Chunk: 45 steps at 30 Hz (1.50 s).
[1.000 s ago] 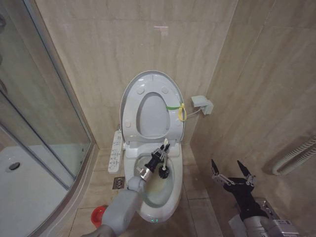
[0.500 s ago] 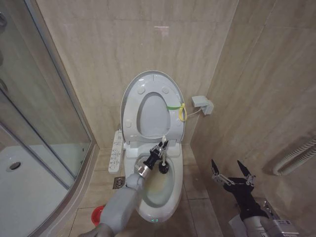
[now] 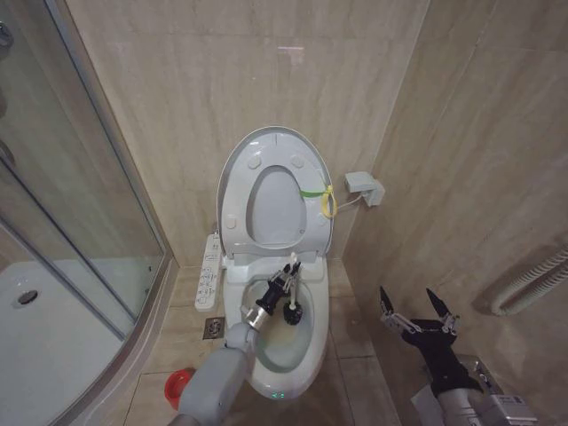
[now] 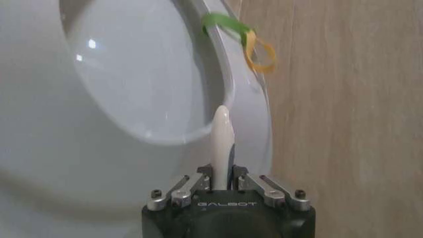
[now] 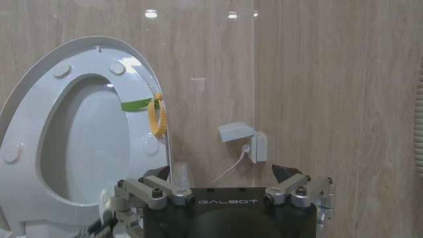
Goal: Open the toilet lid, clean the toilet bowl with a toilet brush, close the toilet lid, and flush.
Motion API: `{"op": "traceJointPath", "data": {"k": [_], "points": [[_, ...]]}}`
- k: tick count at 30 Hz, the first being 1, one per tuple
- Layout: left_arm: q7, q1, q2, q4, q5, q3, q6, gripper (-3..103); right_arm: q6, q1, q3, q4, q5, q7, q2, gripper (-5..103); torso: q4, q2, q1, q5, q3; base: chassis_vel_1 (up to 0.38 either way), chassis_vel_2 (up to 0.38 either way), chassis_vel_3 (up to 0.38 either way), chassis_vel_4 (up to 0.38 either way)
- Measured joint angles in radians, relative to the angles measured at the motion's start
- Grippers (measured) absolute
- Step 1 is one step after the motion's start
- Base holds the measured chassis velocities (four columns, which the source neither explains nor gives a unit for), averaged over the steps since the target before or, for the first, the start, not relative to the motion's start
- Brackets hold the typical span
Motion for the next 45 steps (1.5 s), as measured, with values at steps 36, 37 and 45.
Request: {"op": "traceJointPath", "data": {"k": [36,37,45], "points": [[-0.046,0.296,0.31,-0.521,0.028,-0.034,0.087,19,0.0,0.0,0.0,0.0,0.0,0.0,0.0,100,0.0001,0.0,0.0,-0.0002,0.0,0.0,0.0,0.0,0.0],[-0.052,0.315,0.325,-0.55,0.023,-0.05,0.089,19,0.0,0.0,0.0,0.0,0.0,0.0,0.0,100,0.0003,0.0,0.0,0.0001,0.0,0.0,0.0,0.0,0.0],[-0.083,0.475,0.378,-0.735,0.005,-0.149,0.096,19,0.0,0.0,0.0,0.0,0.0,0.0,0.0,100,0.0002,0.0,0.0,-0.0001,0.0,0.0,0.0,0.0,0.0]]}}
